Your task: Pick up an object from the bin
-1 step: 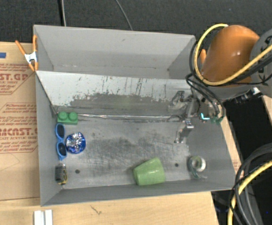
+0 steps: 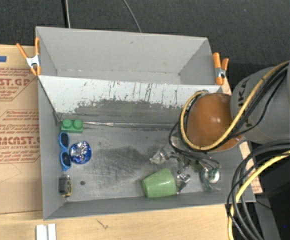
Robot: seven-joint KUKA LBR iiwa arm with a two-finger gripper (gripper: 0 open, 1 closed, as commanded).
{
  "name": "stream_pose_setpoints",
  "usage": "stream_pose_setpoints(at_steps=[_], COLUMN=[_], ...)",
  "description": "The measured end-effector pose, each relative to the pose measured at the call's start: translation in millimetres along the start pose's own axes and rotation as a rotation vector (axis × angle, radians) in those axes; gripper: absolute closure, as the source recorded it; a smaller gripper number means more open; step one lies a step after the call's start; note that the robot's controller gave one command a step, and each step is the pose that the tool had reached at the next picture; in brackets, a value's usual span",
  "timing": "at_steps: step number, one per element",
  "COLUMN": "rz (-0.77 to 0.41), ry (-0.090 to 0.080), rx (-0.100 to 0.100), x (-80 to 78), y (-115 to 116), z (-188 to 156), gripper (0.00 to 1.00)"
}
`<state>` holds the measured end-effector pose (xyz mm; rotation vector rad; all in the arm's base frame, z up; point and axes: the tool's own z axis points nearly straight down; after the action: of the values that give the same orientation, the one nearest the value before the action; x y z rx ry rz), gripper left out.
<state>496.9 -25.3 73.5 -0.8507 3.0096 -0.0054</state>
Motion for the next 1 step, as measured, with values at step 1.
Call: stream_pose_setpoints(at_steps=[1], rz=[-0.114], ry=[0.008], rx=[-0.009], x=[-13.5], y=[54.8], z=[-27.3], gripper=[0.00])
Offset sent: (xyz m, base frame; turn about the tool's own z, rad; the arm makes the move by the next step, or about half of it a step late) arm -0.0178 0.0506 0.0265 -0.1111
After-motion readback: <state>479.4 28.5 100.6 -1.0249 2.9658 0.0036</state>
